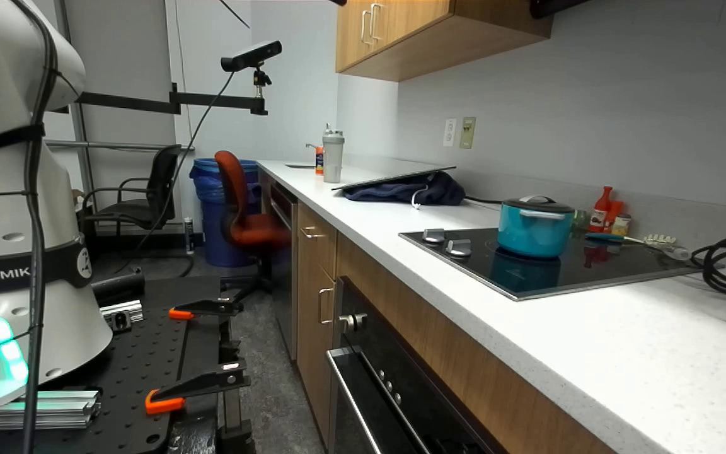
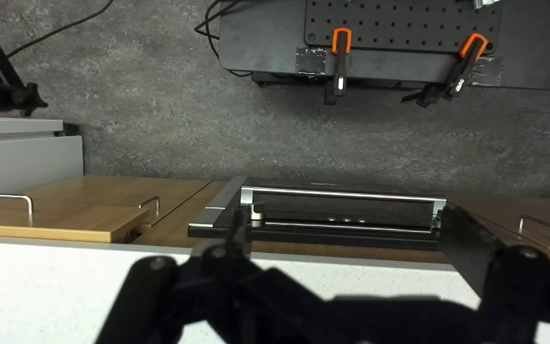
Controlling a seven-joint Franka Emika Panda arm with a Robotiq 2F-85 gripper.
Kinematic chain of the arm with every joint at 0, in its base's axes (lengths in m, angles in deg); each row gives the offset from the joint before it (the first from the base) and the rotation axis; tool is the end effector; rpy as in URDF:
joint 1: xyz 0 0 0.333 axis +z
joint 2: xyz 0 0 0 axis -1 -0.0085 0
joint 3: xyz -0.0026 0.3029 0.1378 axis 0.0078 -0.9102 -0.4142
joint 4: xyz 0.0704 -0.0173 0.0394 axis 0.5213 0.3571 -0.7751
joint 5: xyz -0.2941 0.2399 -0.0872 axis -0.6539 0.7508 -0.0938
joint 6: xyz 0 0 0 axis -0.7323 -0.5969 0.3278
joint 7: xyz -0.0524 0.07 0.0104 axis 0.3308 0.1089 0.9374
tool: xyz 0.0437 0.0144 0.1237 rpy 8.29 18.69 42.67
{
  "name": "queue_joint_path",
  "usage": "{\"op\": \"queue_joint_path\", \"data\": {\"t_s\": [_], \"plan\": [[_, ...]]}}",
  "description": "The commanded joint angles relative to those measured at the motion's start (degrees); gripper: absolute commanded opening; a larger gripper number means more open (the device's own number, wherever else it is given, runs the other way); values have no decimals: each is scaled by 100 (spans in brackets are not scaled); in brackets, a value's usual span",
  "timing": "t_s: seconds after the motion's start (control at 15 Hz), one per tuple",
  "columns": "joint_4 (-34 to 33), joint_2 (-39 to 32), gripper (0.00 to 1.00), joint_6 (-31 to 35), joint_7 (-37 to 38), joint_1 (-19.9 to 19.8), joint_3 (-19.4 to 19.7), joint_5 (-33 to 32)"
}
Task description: Take the lid off the blue pot and place it on the counter
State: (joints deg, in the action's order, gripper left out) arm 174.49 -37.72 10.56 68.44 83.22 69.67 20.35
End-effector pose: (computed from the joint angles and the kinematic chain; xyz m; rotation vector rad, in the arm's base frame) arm 0.3446 -0.1502 0.5516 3.0714 0.0781 -0.3038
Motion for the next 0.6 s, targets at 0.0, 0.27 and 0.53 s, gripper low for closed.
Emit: {"op": "queue_joint_path", "data": {"t_s": [0.0,0.27,0.53], "plan": [[19,-14,100,55,12,23,10,-28],[161,-63,100,251,64,41,-33,-64],[390,-140,100,446,103,96,-139,-65]]}}
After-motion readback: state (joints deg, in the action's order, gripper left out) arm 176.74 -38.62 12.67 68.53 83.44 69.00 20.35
